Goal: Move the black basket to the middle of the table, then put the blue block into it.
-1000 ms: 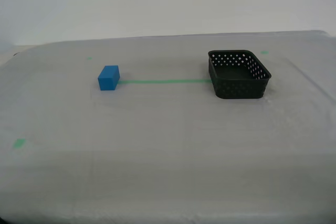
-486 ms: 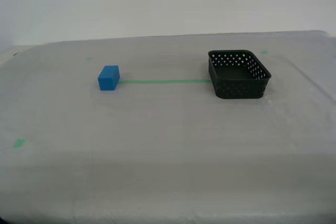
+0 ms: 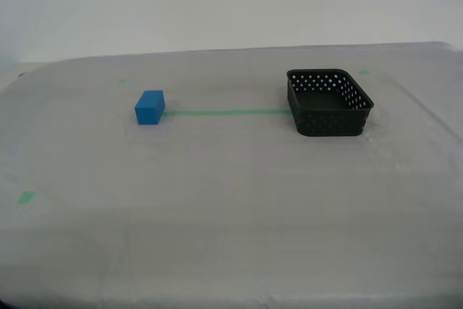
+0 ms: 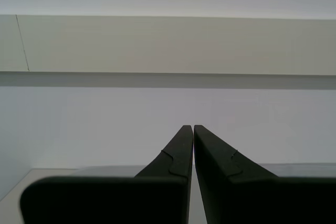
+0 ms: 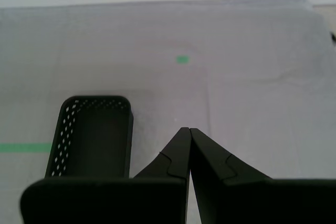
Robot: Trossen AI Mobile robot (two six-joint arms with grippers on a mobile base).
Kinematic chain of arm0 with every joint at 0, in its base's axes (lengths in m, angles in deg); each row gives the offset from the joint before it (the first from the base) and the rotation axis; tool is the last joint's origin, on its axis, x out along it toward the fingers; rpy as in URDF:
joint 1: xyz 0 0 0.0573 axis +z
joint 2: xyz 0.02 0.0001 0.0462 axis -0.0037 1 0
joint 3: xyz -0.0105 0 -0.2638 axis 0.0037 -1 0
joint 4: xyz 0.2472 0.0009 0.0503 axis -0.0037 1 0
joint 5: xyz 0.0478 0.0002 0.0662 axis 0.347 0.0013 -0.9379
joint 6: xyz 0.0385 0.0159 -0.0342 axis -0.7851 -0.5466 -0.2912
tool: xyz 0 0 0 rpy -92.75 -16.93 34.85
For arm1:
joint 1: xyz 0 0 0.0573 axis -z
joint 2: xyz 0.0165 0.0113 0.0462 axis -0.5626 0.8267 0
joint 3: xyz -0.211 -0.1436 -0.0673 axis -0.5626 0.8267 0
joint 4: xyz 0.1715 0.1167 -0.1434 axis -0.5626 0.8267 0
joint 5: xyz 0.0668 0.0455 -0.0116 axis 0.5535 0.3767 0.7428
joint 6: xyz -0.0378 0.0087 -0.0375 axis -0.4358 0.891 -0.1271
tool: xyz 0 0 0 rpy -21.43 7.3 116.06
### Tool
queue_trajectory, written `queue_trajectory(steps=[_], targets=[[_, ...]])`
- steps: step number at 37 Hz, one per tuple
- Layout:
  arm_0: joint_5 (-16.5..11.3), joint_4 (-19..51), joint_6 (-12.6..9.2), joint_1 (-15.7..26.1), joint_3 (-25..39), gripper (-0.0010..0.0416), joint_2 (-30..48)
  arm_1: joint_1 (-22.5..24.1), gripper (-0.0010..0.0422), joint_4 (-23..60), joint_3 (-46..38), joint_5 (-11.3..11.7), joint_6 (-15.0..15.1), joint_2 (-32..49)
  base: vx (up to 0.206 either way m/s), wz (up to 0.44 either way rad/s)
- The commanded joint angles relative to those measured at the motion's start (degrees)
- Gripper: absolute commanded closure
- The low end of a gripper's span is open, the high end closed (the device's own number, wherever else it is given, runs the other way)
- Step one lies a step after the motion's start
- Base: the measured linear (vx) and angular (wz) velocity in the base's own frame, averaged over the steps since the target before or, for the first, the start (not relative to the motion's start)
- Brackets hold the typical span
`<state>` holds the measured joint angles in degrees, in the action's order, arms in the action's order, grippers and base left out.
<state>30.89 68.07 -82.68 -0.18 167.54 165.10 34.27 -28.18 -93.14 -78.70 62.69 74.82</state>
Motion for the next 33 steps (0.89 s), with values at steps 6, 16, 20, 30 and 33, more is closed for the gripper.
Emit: queue_trajectory(steps=[6,16,20,30,33], targets=[[-3.0,10.0,-0.2,0.0,7.7,0.0406,5.9,0.0,0.0412,-0.3,0.0,0.0,0.1,0.0,0.000,0.000],[-3.1,19.6,-0.2,0.2,15.5,0.0406,13.4,0.0,0.0412,-0.3,0.0,0.0,0.1,0.0,0.000,0.000],[-3.1,23.6,-0.2,0.3,18.6,0.0406,16.2,0.0,0.0412,-0.2,0.0,0.0,0.1,0.0,0.000,0.000],[-4.6,28.8,-0.2,0.4,24.7,0.0406,21.8,0.0,0.0412,-0.2,0.0,0.0,0.1,0.0,0.000,0.000],[-4.6,29.2,-0.2,0.5,25.6,0.0406,22.6,0.0,0.0412,-0.2,0.0,0.0,0.1,0.0,0.000,0.000]])
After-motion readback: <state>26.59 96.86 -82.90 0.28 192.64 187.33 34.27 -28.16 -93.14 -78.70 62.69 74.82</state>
